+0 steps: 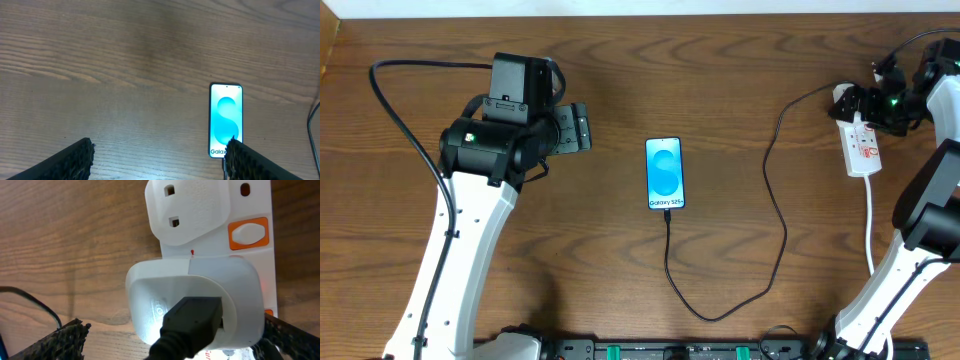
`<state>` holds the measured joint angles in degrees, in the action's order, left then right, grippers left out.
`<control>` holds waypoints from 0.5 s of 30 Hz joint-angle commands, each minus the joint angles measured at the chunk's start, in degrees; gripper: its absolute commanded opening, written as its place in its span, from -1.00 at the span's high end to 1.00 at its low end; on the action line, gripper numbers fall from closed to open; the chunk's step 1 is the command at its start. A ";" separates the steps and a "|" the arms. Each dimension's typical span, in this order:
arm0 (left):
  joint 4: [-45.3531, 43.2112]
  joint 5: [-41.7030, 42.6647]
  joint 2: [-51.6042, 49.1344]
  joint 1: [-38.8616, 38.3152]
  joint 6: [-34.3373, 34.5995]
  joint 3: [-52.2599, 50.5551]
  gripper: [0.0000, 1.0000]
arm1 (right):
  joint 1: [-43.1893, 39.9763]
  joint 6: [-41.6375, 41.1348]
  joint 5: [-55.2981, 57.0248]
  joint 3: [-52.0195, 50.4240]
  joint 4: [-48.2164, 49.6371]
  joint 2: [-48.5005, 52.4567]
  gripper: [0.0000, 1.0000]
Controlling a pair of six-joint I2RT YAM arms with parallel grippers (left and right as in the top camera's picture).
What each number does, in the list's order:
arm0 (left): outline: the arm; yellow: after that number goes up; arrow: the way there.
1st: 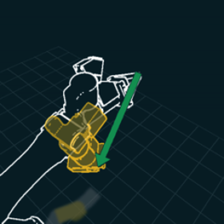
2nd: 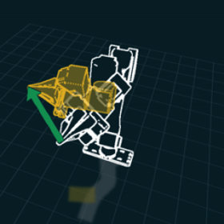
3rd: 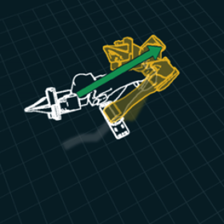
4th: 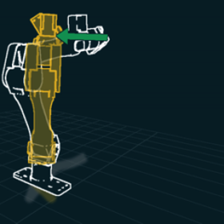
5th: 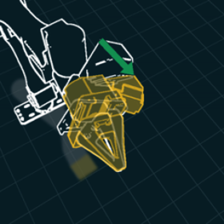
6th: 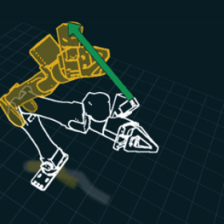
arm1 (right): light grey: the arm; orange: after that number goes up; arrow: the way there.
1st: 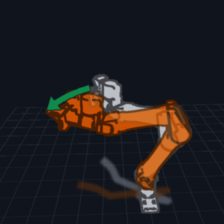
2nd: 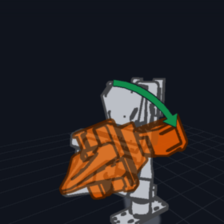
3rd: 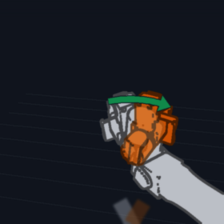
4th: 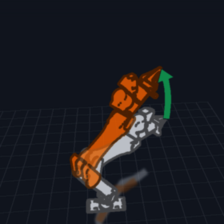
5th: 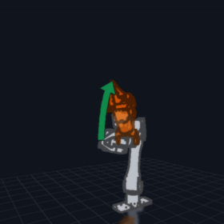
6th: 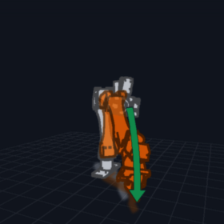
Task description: Plug charger to phone and switch on socket
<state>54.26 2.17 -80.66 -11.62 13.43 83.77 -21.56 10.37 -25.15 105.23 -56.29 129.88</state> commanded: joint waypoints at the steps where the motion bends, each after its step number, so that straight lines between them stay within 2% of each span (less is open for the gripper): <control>1: 0.35 -0.96 0.17 0.04 -0.52 0.48 -0.68 | 3.96 -3.23 -5.11 -3.13 -1.33 3.06 -0.98; 11: 0.35 -0.96 0.17 0.04 -0.52 0.48 -0.68 | -0.22 -6.08 -1.95 -0.92 -1.44 -1.49 -0.99; 15: 0.35 -0.96 0.17 0.04 -0.52 0.48 -0.68 | -3.04 -6.08 1.07 -0.11 -1.27 -9.20 -0.99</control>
<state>54.24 2.17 -80.66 -11.62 13.43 83.77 -22.65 5.72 -25.15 105.01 -57.58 127.92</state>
